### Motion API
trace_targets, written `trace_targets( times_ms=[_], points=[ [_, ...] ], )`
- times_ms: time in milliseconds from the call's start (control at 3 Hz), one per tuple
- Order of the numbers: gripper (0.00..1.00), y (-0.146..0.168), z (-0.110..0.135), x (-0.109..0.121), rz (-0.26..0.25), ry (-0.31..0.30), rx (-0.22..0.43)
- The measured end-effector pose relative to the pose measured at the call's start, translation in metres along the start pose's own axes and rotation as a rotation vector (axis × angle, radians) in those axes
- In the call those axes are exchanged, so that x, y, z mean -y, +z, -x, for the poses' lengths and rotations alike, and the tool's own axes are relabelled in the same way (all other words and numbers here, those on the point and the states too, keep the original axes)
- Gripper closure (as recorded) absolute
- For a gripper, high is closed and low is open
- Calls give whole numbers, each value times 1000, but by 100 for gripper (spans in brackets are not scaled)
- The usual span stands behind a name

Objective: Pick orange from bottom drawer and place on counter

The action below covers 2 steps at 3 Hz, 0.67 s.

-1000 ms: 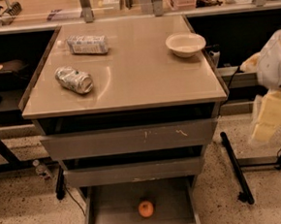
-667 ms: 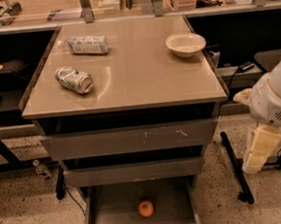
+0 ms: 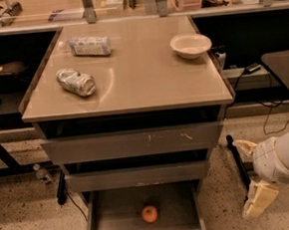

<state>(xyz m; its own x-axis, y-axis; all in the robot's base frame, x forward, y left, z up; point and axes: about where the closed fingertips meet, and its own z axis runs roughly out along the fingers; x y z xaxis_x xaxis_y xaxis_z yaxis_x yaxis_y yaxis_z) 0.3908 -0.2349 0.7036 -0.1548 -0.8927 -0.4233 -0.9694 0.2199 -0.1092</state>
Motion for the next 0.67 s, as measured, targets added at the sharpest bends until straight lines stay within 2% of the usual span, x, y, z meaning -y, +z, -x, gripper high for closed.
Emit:
trace_targets(
  times_ms=[333, 667],
  points=[
    [0, 54, -36, 14, -57, 25, 133],
    [0, 53, -36, 14, -58, 25, 131]
  ],
)
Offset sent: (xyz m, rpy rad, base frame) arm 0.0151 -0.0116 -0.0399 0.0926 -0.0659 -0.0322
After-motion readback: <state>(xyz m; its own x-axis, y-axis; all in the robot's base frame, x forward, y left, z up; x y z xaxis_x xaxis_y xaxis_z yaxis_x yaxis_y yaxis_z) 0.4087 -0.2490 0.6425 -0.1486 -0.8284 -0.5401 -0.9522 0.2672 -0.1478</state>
